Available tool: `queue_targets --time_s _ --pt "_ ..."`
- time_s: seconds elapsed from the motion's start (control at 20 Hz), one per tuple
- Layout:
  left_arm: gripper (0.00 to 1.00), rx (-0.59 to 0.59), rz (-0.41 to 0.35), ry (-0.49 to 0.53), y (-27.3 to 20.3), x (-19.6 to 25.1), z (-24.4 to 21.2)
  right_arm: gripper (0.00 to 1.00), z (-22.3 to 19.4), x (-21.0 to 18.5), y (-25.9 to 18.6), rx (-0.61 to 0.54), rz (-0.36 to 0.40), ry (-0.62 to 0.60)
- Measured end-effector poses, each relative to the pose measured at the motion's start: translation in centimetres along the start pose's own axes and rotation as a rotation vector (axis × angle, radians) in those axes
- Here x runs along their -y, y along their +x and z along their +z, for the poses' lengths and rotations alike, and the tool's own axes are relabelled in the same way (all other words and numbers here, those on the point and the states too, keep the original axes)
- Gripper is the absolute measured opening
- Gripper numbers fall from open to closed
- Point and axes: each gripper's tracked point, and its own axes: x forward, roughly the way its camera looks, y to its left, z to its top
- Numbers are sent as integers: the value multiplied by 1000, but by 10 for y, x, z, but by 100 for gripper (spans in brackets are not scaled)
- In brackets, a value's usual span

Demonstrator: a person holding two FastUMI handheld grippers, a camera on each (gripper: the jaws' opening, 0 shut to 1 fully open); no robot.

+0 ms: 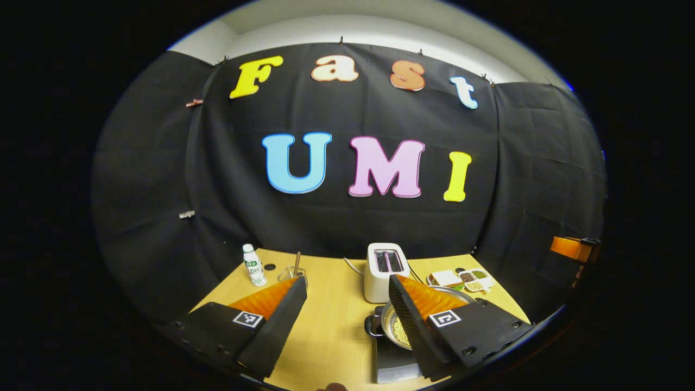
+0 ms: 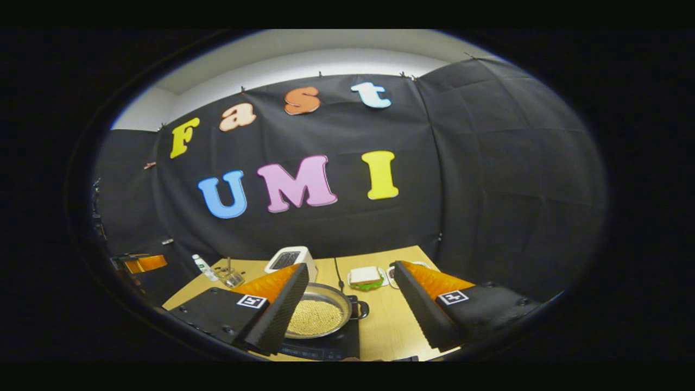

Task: First push the handle of the pot to place it horizontally, then grasp the pot with both hands and set it on the induction cooktop.

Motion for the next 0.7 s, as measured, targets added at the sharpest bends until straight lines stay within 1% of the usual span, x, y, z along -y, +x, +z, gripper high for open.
queue_targets --time_s 0.15,0.2,0.25,0.35,0.45,0.5,0.55,0.65,0.7 --pt "95 79 11 51 -40 -12 26 98 10 -37 -34 43 38 -27" --pt "95 107 19 86 -55 -16 32 98 16 -51 -46 65 52 -47" --pt "93 133 25 118 -69 -19 38 98 20 -63 -58 88 69 -70" --pt "95 173 21 151 -99 -20 43 98 23 -87 -81 129 99 -125" --pt "95 178 16 154 -118 -21 37 99 24 -103 -100 161 109 -168" --pt "100 175 11 148 -127 -23 33 100 22 -109 -110 167 110 -176" --pt "96 174 1 134 -133 -23 29 99 20 -112 -119 178 107 -186" --pt "96 171 -16 105 -138 -25 19 98 19 -110 -132 205 82 -228" --pt "96 165 -18 89 -139 -27 13 99 13 -110 -138 198 75 -245"
